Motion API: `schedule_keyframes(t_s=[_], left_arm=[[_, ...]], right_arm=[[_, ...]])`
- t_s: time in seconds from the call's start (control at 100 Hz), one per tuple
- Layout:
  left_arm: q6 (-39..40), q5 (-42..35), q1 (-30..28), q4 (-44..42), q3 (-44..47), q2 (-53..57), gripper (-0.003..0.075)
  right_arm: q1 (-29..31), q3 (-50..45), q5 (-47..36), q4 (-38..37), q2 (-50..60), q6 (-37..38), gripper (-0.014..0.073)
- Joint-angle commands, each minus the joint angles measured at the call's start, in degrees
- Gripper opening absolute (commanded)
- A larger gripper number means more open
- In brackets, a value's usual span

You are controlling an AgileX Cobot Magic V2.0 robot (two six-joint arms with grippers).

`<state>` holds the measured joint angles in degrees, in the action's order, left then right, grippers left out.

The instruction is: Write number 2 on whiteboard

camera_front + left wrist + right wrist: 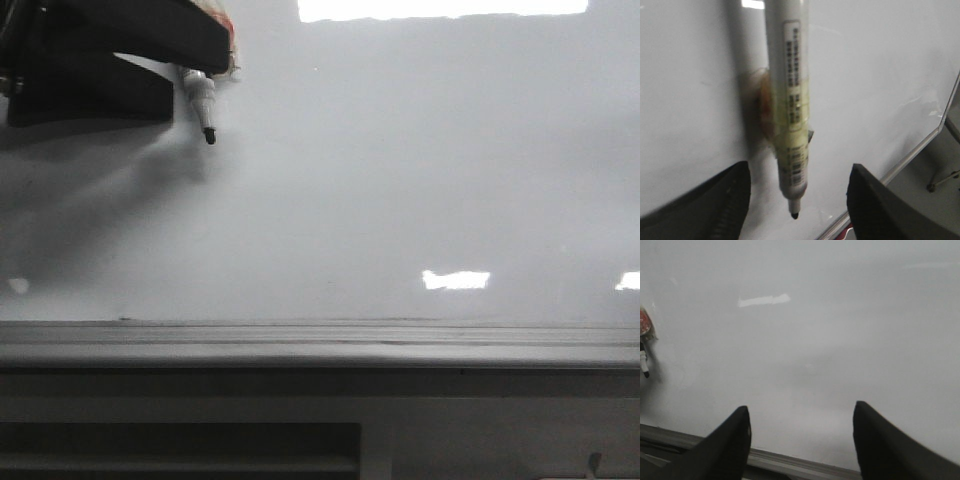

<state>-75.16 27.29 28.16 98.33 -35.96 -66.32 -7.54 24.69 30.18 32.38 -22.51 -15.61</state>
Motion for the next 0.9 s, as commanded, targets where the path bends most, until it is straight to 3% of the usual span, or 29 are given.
schedule_keyframes(t_s=[0.0, 0.13, 0.2, 0.27, 0.4, 0.67, 0.89], left_arm=[[-0.14, 0.17, 0.42, 2.99, -2.92, -0.79, 0.0400], [-0.14, 0.17, 0.42, 4.30, -3.95, -3.40, 0.0398], [-0.14, -0.65, 0.42, 4.87, -3.95, -4.29, 0.0358], [-0.14, -1.28, 0.42, 4.36, -3.95, -4.87, 0.0255], [-1.08, -1.28, 0.42, 4.04, -3.95, -4.98, -0.0018], [-1.72, -1.41, 0.42, 3.61, -3.95, -3.55, -0.0020], [-0.86, -1.82, 0.42, -6.61, -3.81, 3.53, -0.0020]], right_arm=[[-0.10, 2.09, -3.88, 1.29, -0.81, -0.83, 0.0399], [-0.10, 2.09, -3.98, 1.29, -0.81, -0.83, 0.0399], [-0.10, 2.09, -4.01, 1.29, -0.81, -0.83, 0.0399], [-0.10, 2.09, -4.12, 1.29, -0.81, -0.83, 0.0399], [-0.10, 2.09, -4.12, 1.29, -0.81, -0.83, 0.0399], [-0.10, 2.09, -4.45, 1.29, -0.81, -0.83, 0.0399], [-0.10, 2.09, -3.70, 2.56, -0.81, -0.83, 0.0393]])
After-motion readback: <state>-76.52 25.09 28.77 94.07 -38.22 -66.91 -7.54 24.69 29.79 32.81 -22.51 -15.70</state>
